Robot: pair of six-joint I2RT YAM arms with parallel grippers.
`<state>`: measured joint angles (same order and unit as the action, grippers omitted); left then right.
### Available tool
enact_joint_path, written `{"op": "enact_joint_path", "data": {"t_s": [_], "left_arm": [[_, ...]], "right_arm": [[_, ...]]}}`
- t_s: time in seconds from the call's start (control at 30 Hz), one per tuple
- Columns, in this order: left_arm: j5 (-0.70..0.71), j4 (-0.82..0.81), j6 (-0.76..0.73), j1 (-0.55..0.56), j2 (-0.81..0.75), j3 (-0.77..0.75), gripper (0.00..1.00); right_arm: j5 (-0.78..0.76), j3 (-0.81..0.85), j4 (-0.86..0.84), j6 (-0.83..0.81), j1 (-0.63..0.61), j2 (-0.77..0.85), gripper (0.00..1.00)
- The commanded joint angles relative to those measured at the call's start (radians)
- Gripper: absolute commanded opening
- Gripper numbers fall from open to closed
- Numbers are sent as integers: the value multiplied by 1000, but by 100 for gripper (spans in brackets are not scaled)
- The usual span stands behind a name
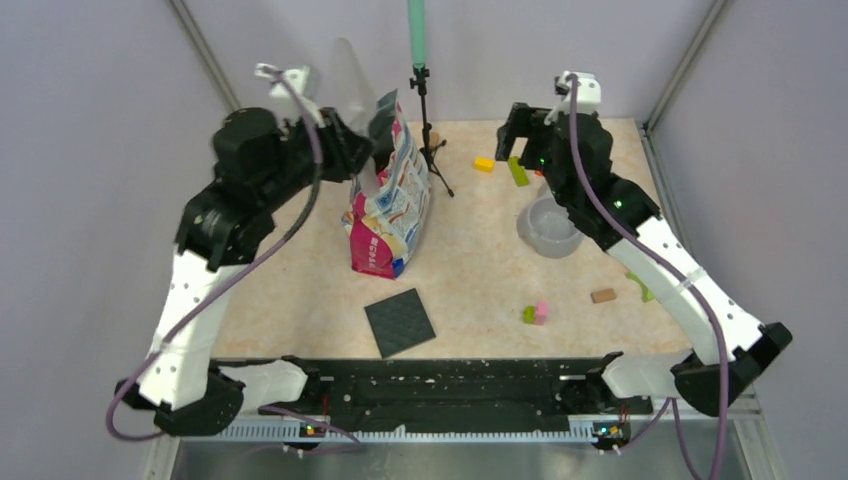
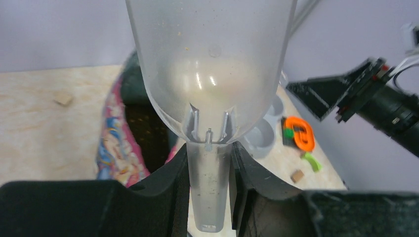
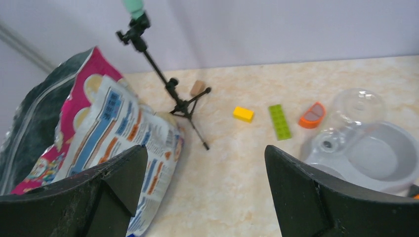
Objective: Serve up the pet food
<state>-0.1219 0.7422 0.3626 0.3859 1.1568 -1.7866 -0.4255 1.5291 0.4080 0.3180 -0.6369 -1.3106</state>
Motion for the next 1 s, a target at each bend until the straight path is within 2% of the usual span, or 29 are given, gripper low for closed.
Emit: {"op": "enact_joint_path", "data": {"t_s": [0.0,0.17,0.37,0.7,0.97], "left_arm": [[182,93,-53,209,139,-58,0],[245,143,-80,370,230,-60,0],[155,80,-4,401,365,47,0],[132,-35,164,444,708,31,0],[157,-95,226,444,967,-75,0]], "right_arm": [[-244,-67,-91,-33,20,159,91],[-412,-165,-122,-119,23,306,90],[-515,-211,-86,-143,23,434,89],[-495,-214,52,-71,22,452,89],[-457,-221,99,-35,22,453,89]]}}
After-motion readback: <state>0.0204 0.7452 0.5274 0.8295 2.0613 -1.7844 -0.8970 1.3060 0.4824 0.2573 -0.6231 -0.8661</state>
